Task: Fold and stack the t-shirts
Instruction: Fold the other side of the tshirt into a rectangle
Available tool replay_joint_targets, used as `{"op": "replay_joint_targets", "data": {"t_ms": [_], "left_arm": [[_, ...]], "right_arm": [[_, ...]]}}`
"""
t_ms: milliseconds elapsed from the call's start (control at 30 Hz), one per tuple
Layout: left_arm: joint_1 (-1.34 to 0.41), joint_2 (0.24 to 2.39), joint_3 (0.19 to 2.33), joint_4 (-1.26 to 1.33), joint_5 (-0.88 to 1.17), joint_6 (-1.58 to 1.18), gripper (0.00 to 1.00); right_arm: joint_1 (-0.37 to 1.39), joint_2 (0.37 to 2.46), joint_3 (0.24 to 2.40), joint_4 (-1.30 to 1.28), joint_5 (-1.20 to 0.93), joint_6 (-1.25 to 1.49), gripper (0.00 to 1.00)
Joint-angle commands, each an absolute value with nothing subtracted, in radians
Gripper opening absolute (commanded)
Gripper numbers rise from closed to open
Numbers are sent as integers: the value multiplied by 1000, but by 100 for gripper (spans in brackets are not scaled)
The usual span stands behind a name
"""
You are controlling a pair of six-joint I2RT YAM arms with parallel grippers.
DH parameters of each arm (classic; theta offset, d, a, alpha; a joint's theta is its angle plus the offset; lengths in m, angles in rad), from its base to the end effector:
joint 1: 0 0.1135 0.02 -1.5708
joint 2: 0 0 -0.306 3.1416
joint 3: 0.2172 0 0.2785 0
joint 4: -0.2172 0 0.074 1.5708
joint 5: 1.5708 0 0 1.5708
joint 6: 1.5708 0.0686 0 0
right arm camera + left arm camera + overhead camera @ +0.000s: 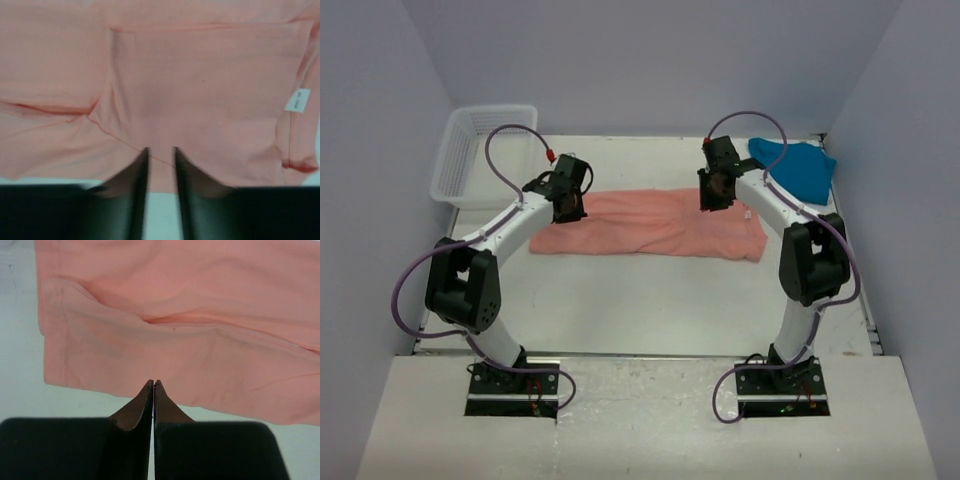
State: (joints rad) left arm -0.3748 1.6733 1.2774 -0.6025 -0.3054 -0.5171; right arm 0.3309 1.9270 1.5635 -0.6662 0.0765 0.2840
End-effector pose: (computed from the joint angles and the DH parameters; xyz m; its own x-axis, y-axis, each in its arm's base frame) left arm 0.3806 -0.1276 0.2512 -0.7777 -0.2007 -0.5958 -0.2149 0.9754 -0.0481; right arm 0.4515 0.1496 0.2376 -0.8585 0.0005 -0.5128 -0.0481 0.9955 0.0814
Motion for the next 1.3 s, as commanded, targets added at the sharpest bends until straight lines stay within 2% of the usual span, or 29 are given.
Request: {"op": "replay_joint_targets", "data": {"t_ms": [0,233,400,600,900,1167,1267], "left_arm": [[-380,1654,1276,-569,-330,-549,0],[-379,1762,1365,-594,-341,-548,0],[-373,1890,1506,-649,-334,-532,0],[-333,1953,1612,-629,-282,-502,0],[-218,2120,1807,-704,-201,-465,0],[-193,2164,1813,-713,-206,-442,0],[-186,2171,1818,-704,-195,-434,0]], "right_arm": [[368,1827,1476,-610,126,304,1],[373,1775,1370,-562,6,345,0],[391,1824,1398,-591,-32,350,0],[475,1810,1377,-511,-182,353,0],[612,2023,1710,-606,-377,393,0],[660,2227,1957,-598,-569,456,0],[675,2281,1970,-588,-575,471,0]]}}
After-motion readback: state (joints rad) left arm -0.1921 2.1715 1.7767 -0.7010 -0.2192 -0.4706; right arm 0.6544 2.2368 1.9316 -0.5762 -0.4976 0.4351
